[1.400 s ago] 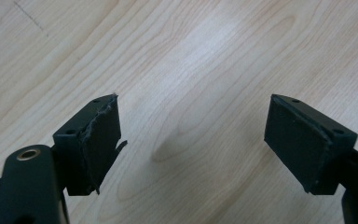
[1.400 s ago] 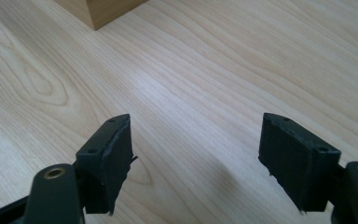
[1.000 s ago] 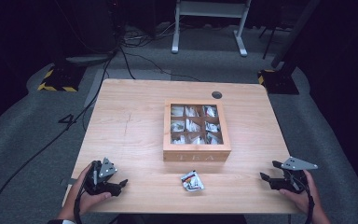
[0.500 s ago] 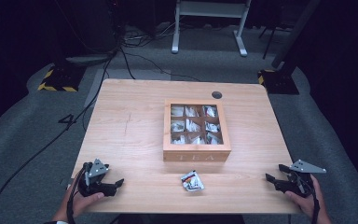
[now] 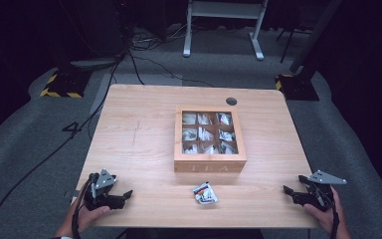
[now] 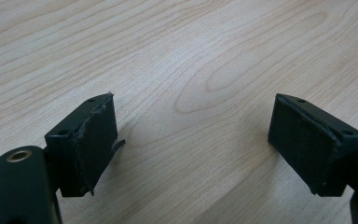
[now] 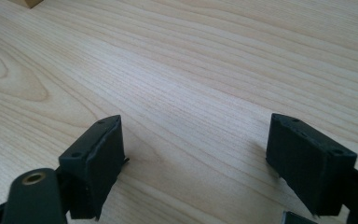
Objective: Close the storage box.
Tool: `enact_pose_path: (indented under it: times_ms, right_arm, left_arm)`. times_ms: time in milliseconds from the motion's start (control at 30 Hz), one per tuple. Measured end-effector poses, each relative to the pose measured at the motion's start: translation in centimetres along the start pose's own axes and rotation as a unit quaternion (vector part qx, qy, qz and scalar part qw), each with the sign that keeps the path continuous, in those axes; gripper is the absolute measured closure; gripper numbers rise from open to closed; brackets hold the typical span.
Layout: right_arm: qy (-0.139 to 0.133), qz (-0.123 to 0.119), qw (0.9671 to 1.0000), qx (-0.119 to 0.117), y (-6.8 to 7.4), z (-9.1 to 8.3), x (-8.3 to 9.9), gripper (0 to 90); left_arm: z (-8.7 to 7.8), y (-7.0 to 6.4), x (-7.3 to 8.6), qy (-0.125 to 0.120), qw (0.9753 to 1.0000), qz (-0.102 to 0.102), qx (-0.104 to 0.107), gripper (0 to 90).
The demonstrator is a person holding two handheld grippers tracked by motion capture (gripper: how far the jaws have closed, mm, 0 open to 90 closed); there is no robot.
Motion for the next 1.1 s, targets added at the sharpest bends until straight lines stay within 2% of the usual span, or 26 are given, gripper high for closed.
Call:
enact_pose_path:
  times_ms: [200, 1100]
  right_arm:
    - [0.000, 0.007, 0.9999, 0.009, -0.07, 0.13, -0.11, 18.7]
    - [-0.001, 0.009, 0.9999, 0.008, -0.17, 0.15, -0.15, 19.5]
  left_arm:
    - [0.04, 0.08, -0.06, 0.001, 1.0000, 0.003, -0.001, 15.3]
    - [0.22, 0.20, -0.24, 0.002, 1.0000, 0.001, 0.000, 15.0]
Point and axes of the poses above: each handheld gripper's, and its own axes: z roughly forward along the jaws, x roughly out of its underside, y roughly to its left, the point moved 8 cm from there along z, roughly forward along the jaws, and after that the axes turned 3 degrees about -z, right-handed, at the moved point
